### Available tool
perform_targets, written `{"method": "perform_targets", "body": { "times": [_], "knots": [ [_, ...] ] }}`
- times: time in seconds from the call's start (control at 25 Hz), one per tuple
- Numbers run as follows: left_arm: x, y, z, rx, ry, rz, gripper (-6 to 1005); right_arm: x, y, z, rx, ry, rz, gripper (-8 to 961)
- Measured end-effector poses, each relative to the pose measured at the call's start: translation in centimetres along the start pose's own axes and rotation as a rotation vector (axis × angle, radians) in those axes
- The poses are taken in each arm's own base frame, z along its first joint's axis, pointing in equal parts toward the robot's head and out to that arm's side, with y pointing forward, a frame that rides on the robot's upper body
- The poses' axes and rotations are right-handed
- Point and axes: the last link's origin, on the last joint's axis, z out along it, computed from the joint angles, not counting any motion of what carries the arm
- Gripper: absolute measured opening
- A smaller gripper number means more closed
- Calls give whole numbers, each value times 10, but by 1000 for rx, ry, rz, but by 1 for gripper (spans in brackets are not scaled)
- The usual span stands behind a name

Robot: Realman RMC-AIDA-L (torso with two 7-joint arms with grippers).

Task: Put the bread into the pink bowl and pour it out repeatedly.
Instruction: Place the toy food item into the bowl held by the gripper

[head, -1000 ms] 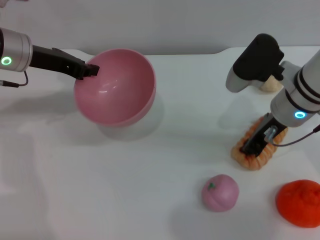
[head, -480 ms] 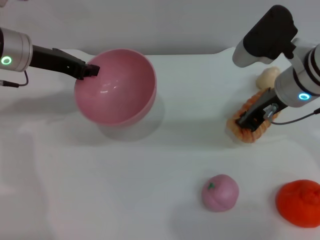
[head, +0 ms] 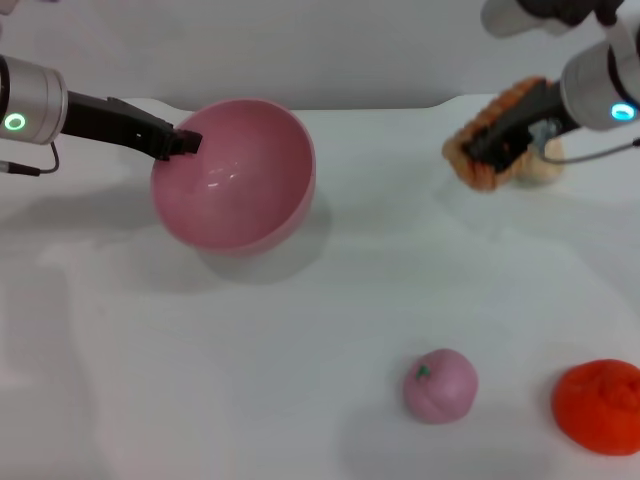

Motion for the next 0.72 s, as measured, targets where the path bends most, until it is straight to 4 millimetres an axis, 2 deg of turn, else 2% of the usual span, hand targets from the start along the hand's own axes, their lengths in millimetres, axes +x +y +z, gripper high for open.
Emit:
{"method": "perform_targets", "body": {
  "times": [0.2,0.44,0.56,0.72],
  "knots": [
    [-3,2,1,-13,-8,-8,41,-30,-1,-27,67,-115,-60,89],
    [-8,6,5,-21,-52,-12,41,-71,16,-69,108,-229,-193,89],
    [-11,9,9,-23,-66,-11,41,-86,28,-77,106,-260,-254,88],
    [-10,11,11,-24,-75,-15,41,-98,50,-73,79,-255,-349,88]
  ]
}}
